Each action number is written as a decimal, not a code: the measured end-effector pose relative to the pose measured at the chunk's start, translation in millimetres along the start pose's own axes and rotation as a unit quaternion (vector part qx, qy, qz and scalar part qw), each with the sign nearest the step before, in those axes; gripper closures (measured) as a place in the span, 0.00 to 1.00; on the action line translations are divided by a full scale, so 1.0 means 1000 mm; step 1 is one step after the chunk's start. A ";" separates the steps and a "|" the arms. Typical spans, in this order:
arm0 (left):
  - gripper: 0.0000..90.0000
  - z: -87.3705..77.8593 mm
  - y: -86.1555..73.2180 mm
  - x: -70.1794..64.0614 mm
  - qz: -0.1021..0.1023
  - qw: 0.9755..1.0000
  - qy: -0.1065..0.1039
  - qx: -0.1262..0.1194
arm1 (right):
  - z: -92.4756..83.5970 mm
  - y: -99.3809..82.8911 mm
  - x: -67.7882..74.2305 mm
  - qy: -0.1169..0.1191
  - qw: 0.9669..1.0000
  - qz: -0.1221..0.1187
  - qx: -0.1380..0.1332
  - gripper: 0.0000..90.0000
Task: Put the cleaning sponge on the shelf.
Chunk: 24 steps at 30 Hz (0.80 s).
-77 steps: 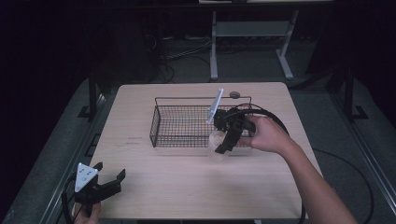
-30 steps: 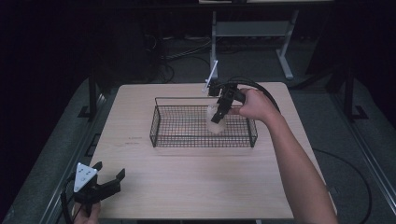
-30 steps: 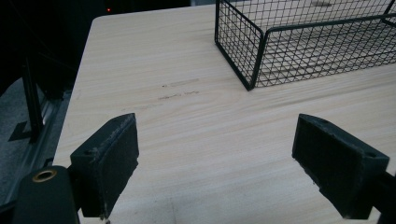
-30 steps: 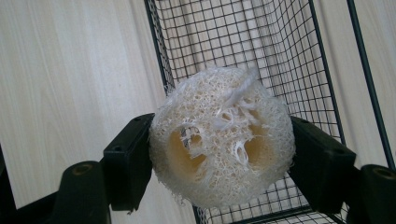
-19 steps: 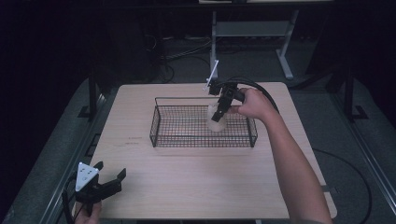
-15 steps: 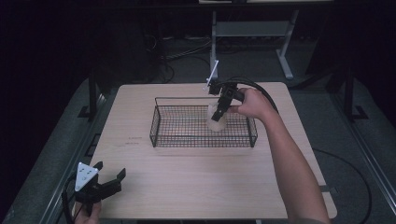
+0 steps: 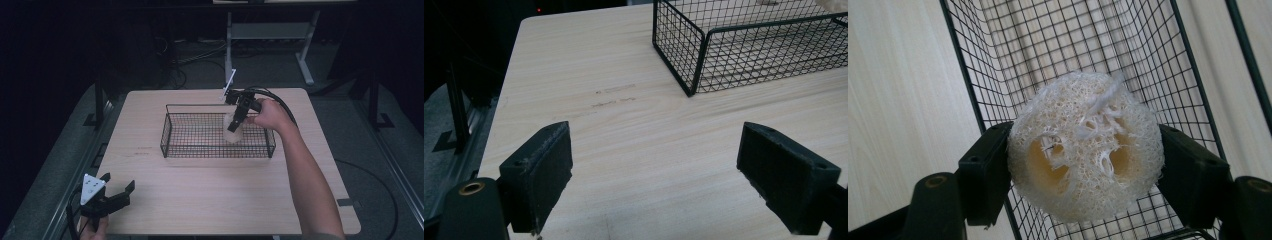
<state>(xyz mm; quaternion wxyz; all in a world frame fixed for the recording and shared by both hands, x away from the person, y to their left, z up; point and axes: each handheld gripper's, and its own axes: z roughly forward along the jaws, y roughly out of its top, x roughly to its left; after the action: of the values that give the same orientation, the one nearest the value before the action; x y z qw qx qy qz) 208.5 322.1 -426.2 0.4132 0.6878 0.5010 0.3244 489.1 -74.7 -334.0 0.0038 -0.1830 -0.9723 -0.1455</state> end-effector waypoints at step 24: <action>0.15 0.000 0.000 -0.001 0.001 1.000 -0.001 -0.001 | 0.030 -0.010 -0.010 0.016 1.000 0.025 0.001 0.31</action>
<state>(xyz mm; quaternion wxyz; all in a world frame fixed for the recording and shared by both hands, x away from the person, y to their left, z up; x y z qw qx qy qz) 207.9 321.7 -426.3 0.4143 0.6879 0.4996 0.3247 495.8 -78.8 -365.8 0.0227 -0.2047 -0.9674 -0.1472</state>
